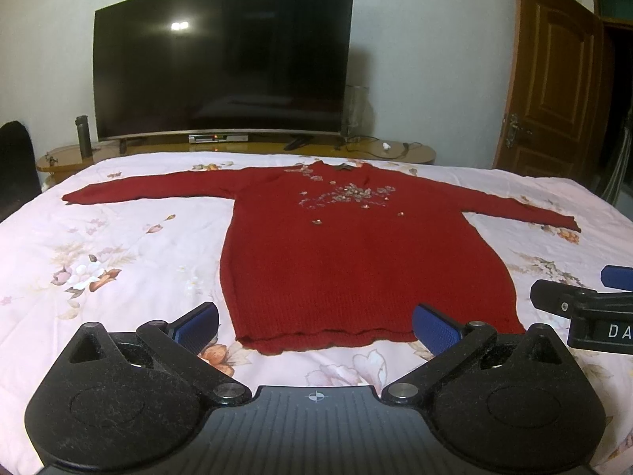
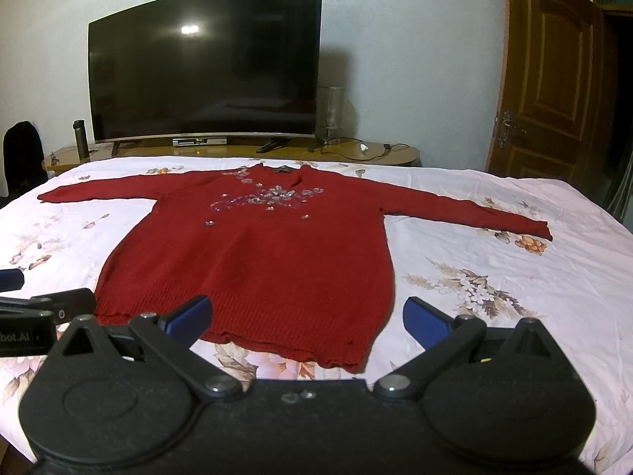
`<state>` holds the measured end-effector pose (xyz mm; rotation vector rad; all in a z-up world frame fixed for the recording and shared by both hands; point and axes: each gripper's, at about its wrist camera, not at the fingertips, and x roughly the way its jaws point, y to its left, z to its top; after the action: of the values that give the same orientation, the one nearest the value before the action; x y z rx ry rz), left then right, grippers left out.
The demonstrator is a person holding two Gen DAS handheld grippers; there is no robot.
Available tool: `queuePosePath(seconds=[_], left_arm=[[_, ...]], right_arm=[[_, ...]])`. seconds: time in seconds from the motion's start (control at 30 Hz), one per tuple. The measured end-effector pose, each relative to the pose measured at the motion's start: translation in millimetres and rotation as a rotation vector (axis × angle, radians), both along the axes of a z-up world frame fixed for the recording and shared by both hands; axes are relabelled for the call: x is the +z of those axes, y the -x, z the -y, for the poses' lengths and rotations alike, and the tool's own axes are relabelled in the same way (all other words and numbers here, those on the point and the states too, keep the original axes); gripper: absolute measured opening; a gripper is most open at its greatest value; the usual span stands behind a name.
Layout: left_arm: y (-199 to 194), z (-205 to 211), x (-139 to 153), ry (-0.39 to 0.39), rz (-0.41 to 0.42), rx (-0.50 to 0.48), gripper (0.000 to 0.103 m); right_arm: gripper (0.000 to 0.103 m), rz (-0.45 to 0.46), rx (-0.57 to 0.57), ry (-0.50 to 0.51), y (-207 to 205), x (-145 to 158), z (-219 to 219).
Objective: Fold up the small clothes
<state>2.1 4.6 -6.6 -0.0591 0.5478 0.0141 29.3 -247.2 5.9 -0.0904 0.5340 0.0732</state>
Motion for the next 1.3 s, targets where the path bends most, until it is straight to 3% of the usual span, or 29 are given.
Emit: queuePosePath(seconds=[0.43, 0.6, 0.77, 0.8, 0.9, 1.07, 1.2, 1.3], left_arm=[[-6, -12, -1, 0.036, -0.017, 0.012, 0.103], [-33, -26, -2, 0.148, -0.026, -0.007, 0.103], [-78, -21, 2, 0.101, 0.017, -0.043, 0.103], [-93, -20, 2, 0.089, 0.021, -0.041, 0.103], [-134, -15, 1, 0.074, 0.027, -0.047, 0.103], [-217, -6, -8, 0.056, 0.020, -0.001, 0.103], [-276, 3, -30, 0.040, -0.034, 0.033, 0.103], [-304, 7, -46, 0.029, -0.072, 0.047, 0.103]], right_arm=[[0.103, 0.006, 0.007, 0.018, 3, -1, -5], [0.103, -0.003, -0.051, 0.000, -10, -2, 17], [0.102, 0.013, -0.111, -0.048, -44, 0, 55], [0.098, 0.015, -0.124, -0.068, -55, 0, 66], [0.068, 0.007, -0.139, -0.145, -91, -1, 102], [0.063, 0.033, -0.282, -0.283, -165, -8, 191], [0.044, 0.023, -0.434, -0.391, -233, -31, 279], [0.042, 0.009, -0.537, -0.479, -272, -56, 335]])
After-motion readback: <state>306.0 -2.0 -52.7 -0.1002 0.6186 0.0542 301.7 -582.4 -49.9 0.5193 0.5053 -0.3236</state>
